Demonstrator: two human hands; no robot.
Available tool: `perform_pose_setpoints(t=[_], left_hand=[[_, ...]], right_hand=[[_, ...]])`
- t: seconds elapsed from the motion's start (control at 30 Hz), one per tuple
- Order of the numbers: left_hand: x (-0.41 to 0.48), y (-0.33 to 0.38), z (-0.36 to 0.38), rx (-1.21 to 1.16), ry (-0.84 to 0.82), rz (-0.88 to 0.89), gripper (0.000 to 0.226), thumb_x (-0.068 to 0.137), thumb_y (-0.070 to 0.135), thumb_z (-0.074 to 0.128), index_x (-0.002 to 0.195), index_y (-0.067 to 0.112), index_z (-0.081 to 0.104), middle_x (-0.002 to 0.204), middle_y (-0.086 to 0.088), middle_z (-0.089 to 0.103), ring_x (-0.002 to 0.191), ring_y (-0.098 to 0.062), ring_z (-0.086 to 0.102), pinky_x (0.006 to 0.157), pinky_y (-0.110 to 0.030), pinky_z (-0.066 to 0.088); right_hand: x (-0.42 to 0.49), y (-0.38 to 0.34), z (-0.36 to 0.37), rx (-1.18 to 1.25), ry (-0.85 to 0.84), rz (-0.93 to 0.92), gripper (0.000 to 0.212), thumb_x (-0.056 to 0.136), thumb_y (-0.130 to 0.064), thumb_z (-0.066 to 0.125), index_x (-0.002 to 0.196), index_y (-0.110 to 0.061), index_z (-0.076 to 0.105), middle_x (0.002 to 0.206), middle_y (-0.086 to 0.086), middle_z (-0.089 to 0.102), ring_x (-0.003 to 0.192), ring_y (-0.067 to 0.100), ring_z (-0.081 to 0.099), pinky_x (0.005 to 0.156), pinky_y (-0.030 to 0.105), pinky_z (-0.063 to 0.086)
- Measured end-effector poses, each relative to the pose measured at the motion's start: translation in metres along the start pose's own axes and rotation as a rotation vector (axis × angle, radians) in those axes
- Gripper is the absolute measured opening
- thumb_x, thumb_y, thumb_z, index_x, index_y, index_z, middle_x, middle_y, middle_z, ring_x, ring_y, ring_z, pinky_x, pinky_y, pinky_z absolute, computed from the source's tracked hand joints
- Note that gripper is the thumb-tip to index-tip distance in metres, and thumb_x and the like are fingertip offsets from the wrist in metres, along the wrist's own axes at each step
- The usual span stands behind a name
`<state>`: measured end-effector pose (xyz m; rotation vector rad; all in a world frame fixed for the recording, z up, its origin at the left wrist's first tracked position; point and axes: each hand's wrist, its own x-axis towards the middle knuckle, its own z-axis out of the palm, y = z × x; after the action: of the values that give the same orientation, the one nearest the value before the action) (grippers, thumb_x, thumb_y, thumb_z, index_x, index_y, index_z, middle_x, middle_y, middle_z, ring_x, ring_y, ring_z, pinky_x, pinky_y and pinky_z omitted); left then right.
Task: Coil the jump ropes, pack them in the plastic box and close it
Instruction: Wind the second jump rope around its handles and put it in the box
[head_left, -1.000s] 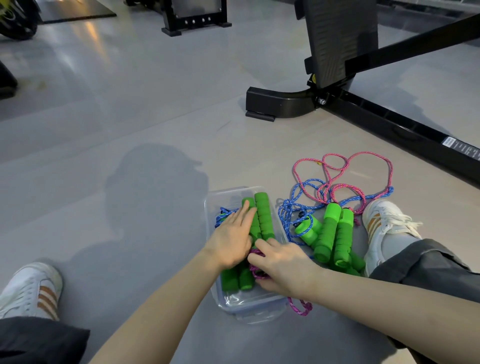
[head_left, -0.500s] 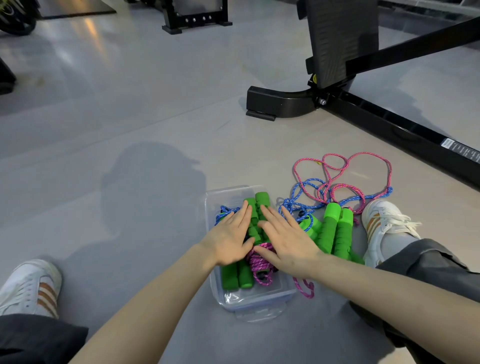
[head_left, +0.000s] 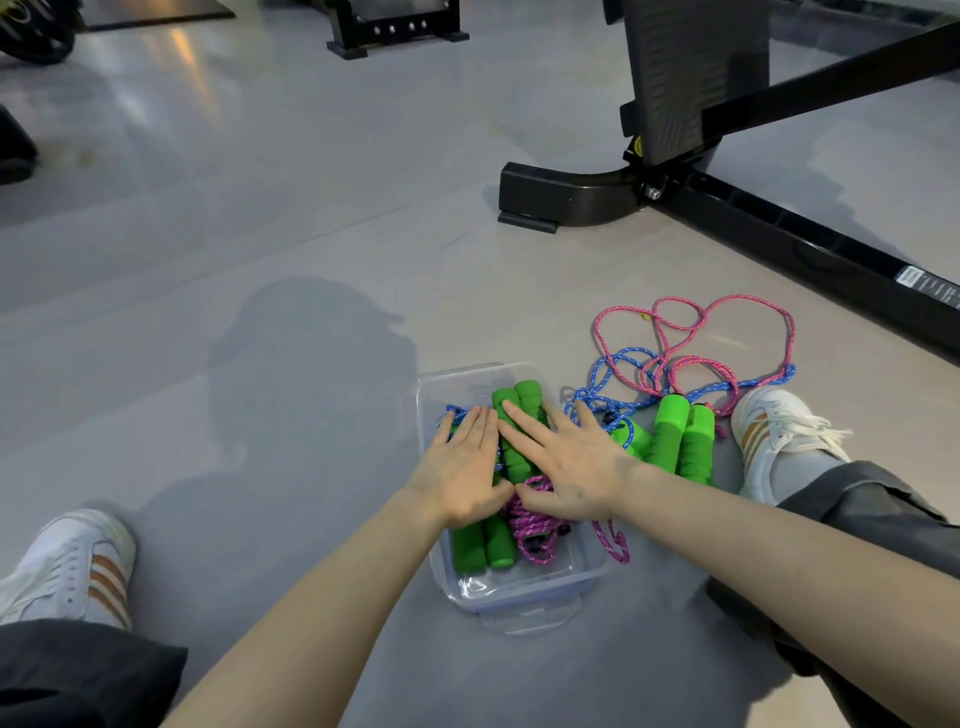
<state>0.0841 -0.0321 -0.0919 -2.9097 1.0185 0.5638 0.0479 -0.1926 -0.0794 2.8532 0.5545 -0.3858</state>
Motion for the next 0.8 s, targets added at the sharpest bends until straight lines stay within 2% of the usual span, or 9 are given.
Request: perform_pose_setpoints(t=[0.13, 0.27, 0.4, 0.47, 0.57, 0.63, 0.7, 0.73, 0.8], left_hand=[[0.001, 0.003, 0.003, 0.134, 0.019, -0.049, 0.074, 0.099, 0.043, 0.03, 0.15, 0.003, -0.005, 0.159, -0.011, -0.008, 0.146, -0.02, -0.011, 0.118, -0.044, -0.008], [-0.001, 0.009, 0.003, 0.163, 0.047, -0.135, 0.075, 0.098, 0.043, 0.032, 0.151, 0.003, -0.002, 0.16, -0.012, -0.001, 0.147, -0.022, -0.006, 0.118, -0.048, -0.007], [-0.004, 0.012, 0.009, 0.173, 0.064, -0.15, 0.07, 0.1, 0.038, 0.029, 0.15, 0.002, -0.004, 0.159, -0.014, -0.002, 0.147, -0.024, -0.006, 0.117, -0.049, -0.007], [-0.004, 0.011, 0.012, 0.176, 0.076, -0.144, 0.068, 0.101, 0.038, 0.026, 0.15, 0.002, -0.005, 0.159, -0.014, -0.003, 0.147, -0.024, -0.007, 0.117, -0.049, -0.007], [-0.005, 0.006, 0.015, 0.192, 0.093, -0.09, 0.066, 0.101, 0.035, 0.023, 0.15, 0.0, -0.005, 0.159, -0.015, -0.005, 0.147, -0.025, -0.008, 0.118, -0.048, -0.006], [-0.012, 0.005, 0.017, 0.152, 0.158, 0.012, 0.063, 0.099, 0.03, 0.026, 0.149, -0.003, 0.008, 0.158, -0.018, 0.005, 0.147, -0.027, 0.004, 0.118, -0.046, 0.0], [-0.018, 0.008, 0.021, 0.115, 0.223, 0.099, 0.067, 0.086, 0.032, 0.027, 0.14, -0.007, 0.038, 0.147, -0.022, 0.037, 0.139, -0.029, 0.033, 0.115, -0.048, 0.015], [-0.02, 0.009, 0.023, 0.078, 0.234, 0.139, 0.073, 0.08, 0.036, 0.024, 0.136, -0.006, 0.046, 0.142, -0.021, 0.046, 0.135, -0.029, 0.041, 0.113, -0.05, 0.016], [-0.023, 0.012, 0.026, 0.055, 0.218, 0.175, 0.089, 0.073, 0.045, 0.009, 0.143, -0.005, 0.034, 0.15, -0.019, 0.033, 0.142, -0.027, 0.027, 0.116, -0.047, 0.001]], right_hand=[[0.005, -0.001, -0.007, -0.11, -0.015, -0.039, 0.1, 0.063, -0.064, -0.01, 0.15, -0.017, 0.004, 0.159, 0.005, -0.009, 0.143, 0.039, 0.003, 0.11, 0.064, 0.003], [0.01, -0.004, -0.004, -0.1, -0.024, -0.04, 0.101, 0.062, -0.064, -0.009, 0.148, -0.017, 0.014, 0.159, 0.004, -0.004, 0.144, 0.038, 0.007, 0.111, 0.063, -0.001], [0.009, -0.007, 0.002, -0.031, -0.08, 0.019, 0.104, 0.058, -0.066, -0.014, 0.15, -0.022, 0.005, 0.158, 0.013, -0.006, 0.146, 0.03, -0.001, 0.113, 0.058, -0.008], [0.01, -0.006, 0.004, -0.074, -0.122, 0.036, 0.089, 0.072, -0.067, -0.01, 0.15, -0.024, -0.005, 0.157, 0.018, -0.005, 0.146, 0.028, -0.005, 0.113, 0.053, -0.014], [0.018, -0.008, 0.001, -0.13, -0.21, 0.025, 0.073, 0.092, -0.06, 0.009, 0.15, -0.017, -0.008, 0.157, 0.019, -0.003, 0.146, 0.027, -0.006, 0.11, 0.049, -0.02], [0.023, -0.01, -0.001, -0.137, -0.23, 0.011, 0.074, 0.094, -0.057, 0.013, 0.15, -0.013, -0.005, 0.157, 0.019, 0.001, 0.146, 0.026, -0.003, 0.11, 0.049, -0.021], [0.024, -0.01, 0.0, -0.127, -0.187, -0.001, 0.074, 0.093, -0.056, 0.013, 0.15, -0.011, -0.002, 0.157, 0.019, 0.006, 0.146, 0.026, 0.001, 0.11, 0.051, -0.019], [0.022, -0.01, -0.001, -0.126, -0.164, -0.008, 0.075, 0.093, -0.056, 0.012, 0.15, -0.01, 0.0, 0.157, 0.019, 0.008, 0.146, 0.026, 0.002, 0.112, 0.052, -0.018], [0.016, -0.007, -0.003, -0.063, -0.101, -0.022, 0.082, 0.085, -0.059, 0.005, 0.15, -0.01, 0.007, 0.156, 0.017, 0.014, 0.146, 0.027, 0.006, 0.112, 0.05, -0.017]])
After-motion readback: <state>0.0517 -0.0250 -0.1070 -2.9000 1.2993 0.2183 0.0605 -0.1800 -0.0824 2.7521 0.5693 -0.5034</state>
